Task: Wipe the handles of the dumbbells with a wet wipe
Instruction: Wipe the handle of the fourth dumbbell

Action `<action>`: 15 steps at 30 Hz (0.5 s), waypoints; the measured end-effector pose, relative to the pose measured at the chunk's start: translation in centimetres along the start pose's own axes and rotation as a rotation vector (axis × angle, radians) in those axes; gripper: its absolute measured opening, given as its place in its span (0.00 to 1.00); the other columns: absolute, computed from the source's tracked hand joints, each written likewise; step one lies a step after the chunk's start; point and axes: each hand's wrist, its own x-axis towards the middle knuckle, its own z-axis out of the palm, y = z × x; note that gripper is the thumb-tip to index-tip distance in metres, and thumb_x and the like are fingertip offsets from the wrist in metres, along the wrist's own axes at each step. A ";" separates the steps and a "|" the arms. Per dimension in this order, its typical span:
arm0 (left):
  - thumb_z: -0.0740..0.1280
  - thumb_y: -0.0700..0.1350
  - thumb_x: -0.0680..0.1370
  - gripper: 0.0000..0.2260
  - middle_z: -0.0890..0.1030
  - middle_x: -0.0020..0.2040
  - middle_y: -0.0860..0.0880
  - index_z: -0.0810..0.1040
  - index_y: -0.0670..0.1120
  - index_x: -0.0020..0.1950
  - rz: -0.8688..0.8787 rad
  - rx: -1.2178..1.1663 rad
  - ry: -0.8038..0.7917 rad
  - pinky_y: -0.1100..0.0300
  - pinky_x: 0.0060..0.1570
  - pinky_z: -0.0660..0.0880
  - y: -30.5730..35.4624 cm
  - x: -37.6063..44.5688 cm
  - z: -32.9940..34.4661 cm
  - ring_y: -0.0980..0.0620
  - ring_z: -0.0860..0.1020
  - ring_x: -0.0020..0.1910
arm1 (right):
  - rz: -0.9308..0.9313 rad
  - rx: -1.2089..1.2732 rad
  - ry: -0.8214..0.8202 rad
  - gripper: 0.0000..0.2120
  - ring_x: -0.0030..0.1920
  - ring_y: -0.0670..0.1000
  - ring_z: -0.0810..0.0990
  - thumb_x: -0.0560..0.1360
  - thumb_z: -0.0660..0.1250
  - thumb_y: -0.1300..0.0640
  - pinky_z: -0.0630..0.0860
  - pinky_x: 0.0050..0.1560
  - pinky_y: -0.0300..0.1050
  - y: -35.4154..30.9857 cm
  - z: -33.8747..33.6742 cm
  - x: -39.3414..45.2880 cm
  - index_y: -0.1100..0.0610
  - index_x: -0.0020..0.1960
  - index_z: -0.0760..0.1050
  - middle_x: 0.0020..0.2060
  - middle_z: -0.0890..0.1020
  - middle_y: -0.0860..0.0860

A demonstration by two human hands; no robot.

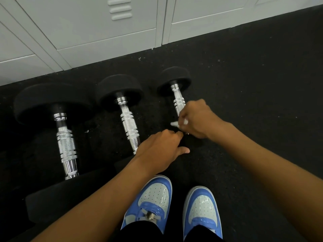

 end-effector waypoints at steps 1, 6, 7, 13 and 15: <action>0.61 0.57 0.79 0.17 0.79 0.51 0.48 0.73 0.46 0.60 0.004 -0.001 0.004 0.55 0.47 0.74 0.0 0.0 0.0 0.49 0.78 0.50 | 0.016 -0.009 -0.047 0.05 0.53 0.54 0.74 0.72 0.70 0.53 0.73 0.50 0.44 0.1 0.3 -0.2 0.51 0.48 0.80 0.58 0.71 0.55; 0.59 0.58 0.79 0.18 0.79 0.52 0.48 0.72 0.46 0.62 0.009 0.035 0.011 0.56 0.43 0.71 -0.1 -0.1 -0.1 0.48 0.78 0.49 | 0.090 0.190 -0.085 0.03 0.48 0.51 0.79 0.64 0.75 0.52 0.77 0.43 0.42 1.8 -1.8 0.1 0.49 0.36 0.82 0.48 0.80 0.52; 0.59 0.58 0.79 0.18 0.79 0.52 0.48 0.72 0.46 0.62 0.004 0.037 0.007 0.56 0.43 0.72 -0.1 -0.1 -0.1 0.48 0.78 0.49 | 0.072 0.211 -0.040 0.03 0.48 0.51 0.79 0.64 0.75 0.52 0.75 0.40 0.40 1.7 -1.7 0.4 0.50 0.36 0.82 0.47 0.80 0.53; 0.59 0.57 0.79 0.18 0.79 0.52 0.47 0.72 0.46 0.62 0.010 0.042 0.006 0.54 0.46 0.73 -0.1 -0.1 -0.1 0.48 0.78 0.50 | -0.010 0.156 0.007 0.05 0.51 0.49 0.75 0.68 0.75 0.53 0.71 0.45 0.38 1.5 0.3 -0.6 0.48 0.38 0.78 0.49 0.75 0.49; 0.59 0.58 0.80 0.19 0.79 0.54 0.47 0.72 0.46 0.63 0.013 0.052 0.010 0.54 0.47 0.73 -0.1 -0.1 -0.1 0.48 0.78 0.51 | 0.030 0.205 -0.089 0.04 0.44 0.45 0.74 0.67 0.75 0.53 0.68 0.37 0.34 2.4 -0.8 -1.1 0.49 0.38 0.80 0.38 0.76 0.45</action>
